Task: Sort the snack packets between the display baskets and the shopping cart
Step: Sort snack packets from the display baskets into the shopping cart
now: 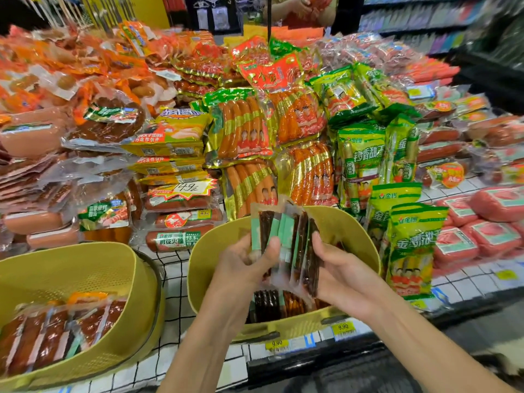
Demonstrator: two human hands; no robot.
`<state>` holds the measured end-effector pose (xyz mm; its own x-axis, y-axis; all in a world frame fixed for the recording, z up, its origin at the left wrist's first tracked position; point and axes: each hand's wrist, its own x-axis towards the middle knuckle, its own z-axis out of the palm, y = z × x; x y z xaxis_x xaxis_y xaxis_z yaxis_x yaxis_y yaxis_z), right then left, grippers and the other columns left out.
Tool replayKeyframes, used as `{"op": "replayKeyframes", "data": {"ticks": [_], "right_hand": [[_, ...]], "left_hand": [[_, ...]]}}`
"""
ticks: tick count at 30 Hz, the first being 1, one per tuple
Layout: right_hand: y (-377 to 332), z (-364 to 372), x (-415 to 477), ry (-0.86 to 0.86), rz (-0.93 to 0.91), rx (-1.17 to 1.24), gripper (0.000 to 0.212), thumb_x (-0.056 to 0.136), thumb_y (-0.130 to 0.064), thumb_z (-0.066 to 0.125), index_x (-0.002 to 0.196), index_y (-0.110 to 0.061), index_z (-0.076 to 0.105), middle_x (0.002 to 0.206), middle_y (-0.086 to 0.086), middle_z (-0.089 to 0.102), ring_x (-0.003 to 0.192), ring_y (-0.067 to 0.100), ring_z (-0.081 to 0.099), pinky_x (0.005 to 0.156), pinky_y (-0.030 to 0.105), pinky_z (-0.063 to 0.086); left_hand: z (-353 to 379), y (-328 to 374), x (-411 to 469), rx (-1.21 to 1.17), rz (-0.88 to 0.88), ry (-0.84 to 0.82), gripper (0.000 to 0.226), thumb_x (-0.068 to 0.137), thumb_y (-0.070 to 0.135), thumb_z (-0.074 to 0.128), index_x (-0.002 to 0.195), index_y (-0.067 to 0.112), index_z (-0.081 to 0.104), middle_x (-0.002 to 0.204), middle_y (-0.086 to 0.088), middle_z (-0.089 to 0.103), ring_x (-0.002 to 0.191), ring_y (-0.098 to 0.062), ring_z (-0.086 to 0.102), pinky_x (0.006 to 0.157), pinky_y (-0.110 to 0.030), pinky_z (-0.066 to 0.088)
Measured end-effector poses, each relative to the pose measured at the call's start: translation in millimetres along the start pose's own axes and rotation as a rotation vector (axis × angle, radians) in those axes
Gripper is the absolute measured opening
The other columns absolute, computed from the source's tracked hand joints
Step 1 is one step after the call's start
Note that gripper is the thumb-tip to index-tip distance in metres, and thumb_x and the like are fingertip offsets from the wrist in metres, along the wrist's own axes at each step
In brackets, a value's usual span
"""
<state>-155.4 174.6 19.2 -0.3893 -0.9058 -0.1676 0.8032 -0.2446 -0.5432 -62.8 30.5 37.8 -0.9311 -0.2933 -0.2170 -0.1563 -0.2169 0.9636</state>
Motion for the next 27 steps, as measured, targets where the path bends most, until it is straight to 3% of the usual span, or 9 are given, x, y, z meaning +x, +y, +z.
{"op": "replayKeyframes", "data": {"ticks": [3,6,10,12,14,18,21,24,27], "right_hand": [[1.8,1.0,-16.7,0.015,-0.087,-0.028,0.056,0.081,-0.026,0.073,0.13,-0.005,0.056,0.136,0.019,0.052,0.122,0.03,0.055,0.101,0.045,0.045],[7.1,-5.8,-38.8,0.07,-0.188,-0.052,0.049,0.092,-0.026,0.06,0.136,-0.005,0.05,0.142,0.018,0.046,0.132,0.032,0.044,0.112,0.053,0.029],[19.3,-13.3,-75.7,0.172,-0.293,-0.106,0.044,0.095,-0.032,0.055,0.133,-0.01,0.054,0.135,0.012,0.055,0.124,0.027,0.053,0.111,0.058,0.017],[26.2,-15.6,-97.8,0.204,-0.375,-0.046,0.041,0.098,-0.027,0.049,0.132,-0.007,0.053,0.134,0.014,0.055,0.122,0.027,0.054,0.112,0.057,0.022],[31.1,-16.5,-122.1,0.309,-0.455,0.03,0.042,0.1,-0.02,0.043,0.135,0.002,0.047,0.135,0.021,0.052,0.124,0.031,0.052,0.106,0.048,0.038],[44.9,-19.7,-180.9,0.38,-0.669,0.072,0.044,0.103,-0.013,0.023,0.137,0.01,0.039,0.138,0.027,0.047,0.129,0.035,0.046,0.112,0.046,0.03],[56.3,-24.3,-228.6,0.434,-0.742,0.231,0.039,0.103,-0.008,0.032,0.132,0.016,0.041,0.134,0.037,0.043,0.126,0.046,0.044,0.112,0.053,0.028],[64.3,-36.7,-273.6,0.591,-0.786,0.19,0.038,0.09,-0.011,0.062,0.123,0.007,0.058,0.124,0.027,0.059,0.114,0.035,0.059,0.095,0.047,0.049],[67.2,-55.9,-323.9,0.663,-0.812,0.202,0.045,0.072,-0.015,0.081,0.111,0.002,0.068,0.113,0.023,0.066,0.104,0.032,0.066,0.086,0.043,0.055]], "left_hand": [[6.6,0.1,0.4,-0.077,-0.04,-0.12,0.044,0.079,0.038,0.06,0.117,0.017,0.061,0.101,-0.004,0.075,0.089,-0.02,0.072,0.065,-0.025,0.057],[16.2,-0.9,0.3,-0.168,-0.135,-0.267,0.041,0.082,0.037,0.057,0.116,0.015,0.06,0.1,-0.006,0.074,0.084,-0.021,0.072,0.063,-0.026,0.058],[40.5,-10.1,-3.7,-0.159,-0.168,-0.385,0.043,0.077,0.033,0.064,0.114,0.011,0.063,0.095,-0.008,0.075,0.079,-0.02,0.072,0.062,-0.031,0.058],[56.9,-16.2,-9.4,-0.184,-0.19,-0.434,0.032,0.076,0.027,0.062,0.104,0.011,0.067,0.08,-0.003,0.075,0.069,-0.013,0.071,0.056,-0.025,0.056],[74.9,-22.0,-13.0,-0.236,-0.258,-0.535,0.018,0.078,0.018,0.063,0.089,0.017,0.076,0.084,0.001,0.076,0.073,-0.012,0.073,0.056,-0.023,0.056],[121.1,-35.4,-20.1,-0.285,-0.446,-0.736,0.017,0.08,0.009,0.064,0.095,0.014,0.072,0.096,-0.011,0.075,0.083,-0.022,0.073,0.06,-0.033,0.058],[161.8,-50.9,-26.5,-0.19,-0.455,-0.927,0.029,0.079,0.018,0.07,0.108,0.015,0.072,0.114,-0.017,0.069,0.097,-0.028,0.069,0.074,-0.041,0.058],[204.1,-74.2,-35.7,-0.12,-0.474,-1.066,0.035,0.076,0.027,0.071,0.11,0.018,0.071,0.117,-0.017,0.067,0.1,-0.028,0.068,0.08,-0.043,0.058],[253.5,-100.2,-50.5,-0.069,-0.509,-1.146,0.03,0.083,0.023,0.068,0.113,0.017,0.069,0.121,-0.017,0.066,0.106,-0.031,0.066,0.081,-0.041,0.057]]}}
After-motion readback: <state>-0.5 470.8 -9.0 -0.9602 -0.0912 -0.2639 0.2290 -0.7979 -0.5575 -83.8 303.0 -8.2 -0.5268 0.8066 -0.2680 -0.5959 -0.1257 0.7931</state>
